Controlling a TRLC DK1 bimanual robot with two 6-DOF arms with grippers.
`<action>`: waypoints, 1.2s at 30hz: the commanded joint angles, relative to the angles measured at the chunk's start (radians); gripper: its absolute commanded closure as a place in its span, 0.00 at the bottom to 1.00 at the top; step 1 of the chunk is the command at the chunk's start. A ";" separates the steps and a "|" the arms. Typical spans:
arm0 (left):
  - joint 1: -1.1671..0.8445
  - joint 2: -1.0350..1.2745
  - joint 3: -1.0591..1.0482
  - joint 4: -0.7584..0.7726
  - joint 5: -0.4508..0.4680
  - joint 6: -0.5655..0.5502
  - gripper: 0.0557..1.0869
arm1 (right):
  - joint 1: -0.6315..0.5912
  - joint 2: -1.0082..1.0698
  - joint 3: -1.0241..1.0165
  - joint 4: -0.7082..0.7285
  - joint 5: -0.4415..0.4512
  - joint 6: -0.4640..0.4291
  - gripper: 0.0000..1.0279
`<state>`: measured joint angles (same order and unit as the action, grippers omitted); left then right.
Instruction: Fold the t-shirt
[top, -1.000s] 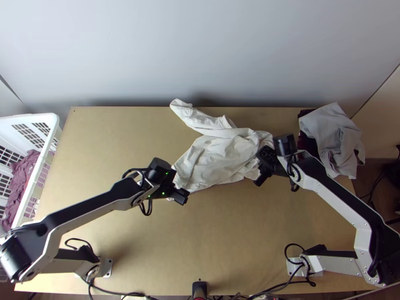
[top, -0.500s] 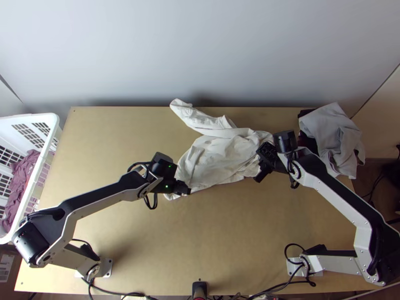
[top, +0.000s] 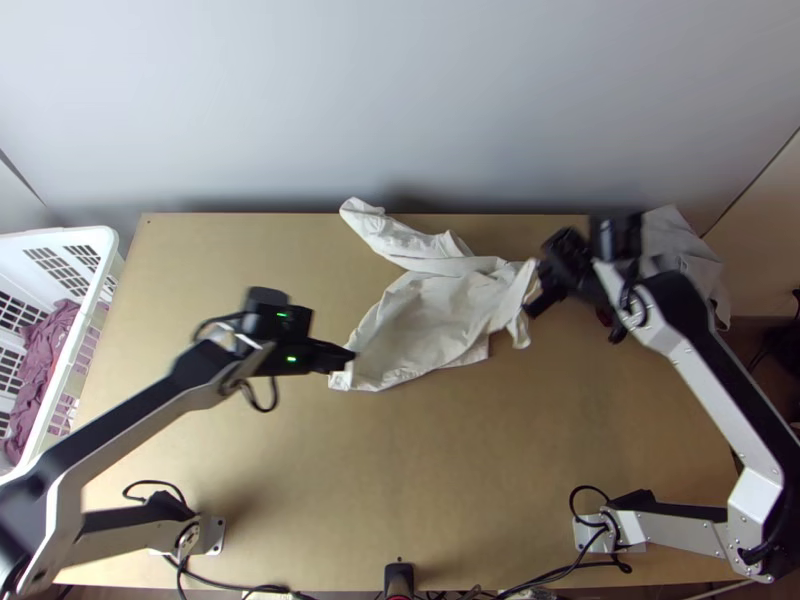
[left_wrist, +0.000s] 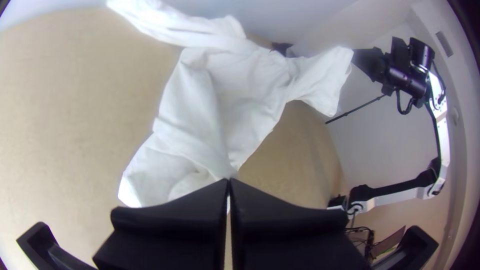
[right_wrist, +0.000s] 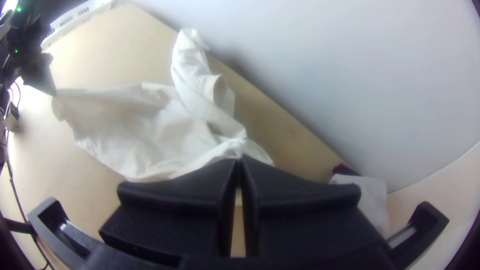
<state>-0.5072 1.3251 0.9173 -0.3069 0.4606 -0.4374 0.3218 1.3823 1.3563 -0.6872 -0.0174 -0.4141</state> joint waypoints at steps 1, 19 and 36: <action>0.091 -0.253 0.037 -0.136 0.128 0.002 0.97 | -0.003 -0.008 0.280 -0.112 -0.030 0.051 0.97; 0.176 -0.339 0.057 -0.506 0.424 0.012 0.97 | -0.004 0.069 0.727 -0.112 -0.030 0.235 0.97; 0.917 0.118 -0.011 -0.219 0.383 -0.337 0.96 | -0.007 0.044 0.578 -0.064 -0.030 0.255 0.97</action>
<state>0.2737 1.3056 0.9207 -0.5575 0.8913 -0.7254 0.3092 1.4357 1.9881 -0.7803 -0.0498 -0.1677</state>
